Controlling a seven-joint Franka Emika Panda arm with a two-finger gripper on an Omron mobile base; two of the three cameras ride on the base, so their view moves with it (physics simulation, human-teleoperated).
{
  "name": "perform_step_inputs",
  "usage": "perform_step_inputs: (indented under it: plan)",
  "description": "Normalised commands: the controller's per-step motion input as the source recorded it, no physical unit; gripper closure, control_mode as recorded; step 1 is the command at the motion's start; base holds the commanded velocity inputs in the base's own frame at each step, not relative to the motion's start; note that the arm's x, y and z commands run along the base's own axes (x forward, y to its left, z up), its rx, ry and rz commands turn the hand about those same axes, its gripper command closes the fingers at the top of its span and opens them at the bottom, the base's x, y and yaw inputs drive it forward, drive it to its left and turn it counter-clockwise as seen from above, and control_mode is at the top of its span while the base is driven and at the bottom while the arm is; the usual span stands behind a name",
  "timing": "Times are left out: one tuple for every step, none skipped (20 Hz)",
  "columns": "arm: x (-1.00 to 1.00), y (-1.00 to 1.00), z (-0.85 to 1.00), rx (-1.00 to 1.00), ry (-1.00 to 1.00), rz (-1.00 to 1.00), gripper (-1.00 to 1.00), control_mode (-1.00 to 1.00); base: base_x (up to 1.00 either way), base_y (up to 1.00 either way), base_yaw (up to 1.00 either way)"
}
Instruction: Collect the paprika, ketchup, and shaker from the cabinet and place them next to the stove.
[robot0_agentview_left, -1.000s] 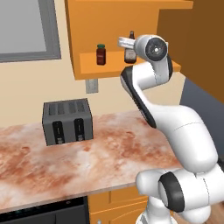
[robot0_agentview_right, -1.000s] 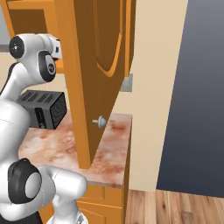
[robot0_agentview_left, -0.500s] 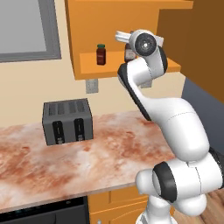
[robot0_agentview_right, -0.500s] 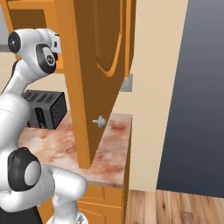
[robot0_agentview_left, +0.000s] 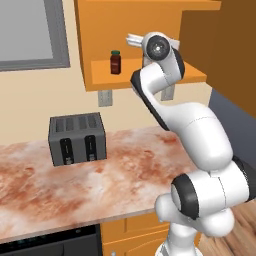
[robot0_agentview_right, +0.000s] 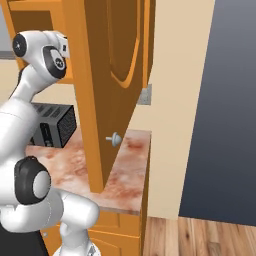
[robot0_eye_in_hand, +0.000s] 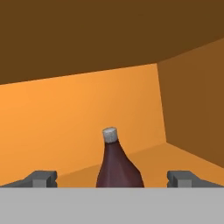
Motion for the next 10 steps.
perform_step_inputs:
  plan:
    - [0.34,0.00,0.00,-0.01,0.00,0.00,-1.00,-1.00,0.00,0.00,0.00]
    - [0.37,0.00,0.00,-0.01,0.01,0.00,-1.00,-1.00,0.00,0.00,0.00]
    - [0.35,0.00,0.00,-0.01,0.01,0.00,-1.00,-1.00,0.00,0.00,0.00]
    - [0.36,0.00,-0.01,-0.02,0.01,0.00,-1.00,-1.00,0.00,0.00,0.00]
    - [0.34,-0.01,-0.01,-0.01,0.00,0.00,-1.00,-1.00,0.00,0.00,0.00]
    - [0.35,0.00,-0.03,-0.02,0.00,0.00,-1.00,-1.00,0.00,0.00,0.00]
    - [0.35,0.00,-0.04,-0.02,0.00,0.00,-1.00,-1.00,0.00,0.00,0.00]
    - [0.34,0.00,-0.03,-0.02,0.00,0.00,-1.00,-1.00,0.00,0.00,0.00]
    - [0.35,-0.01,-0.07,-0.03,0.00,0.00,-1.00,-1.00,0.00,0.00,0.00]
    - [0.34,-0.09,-0.12,-0.03,0.00,0.00,-1.00,-1.00,0.00,0.00,0.00]
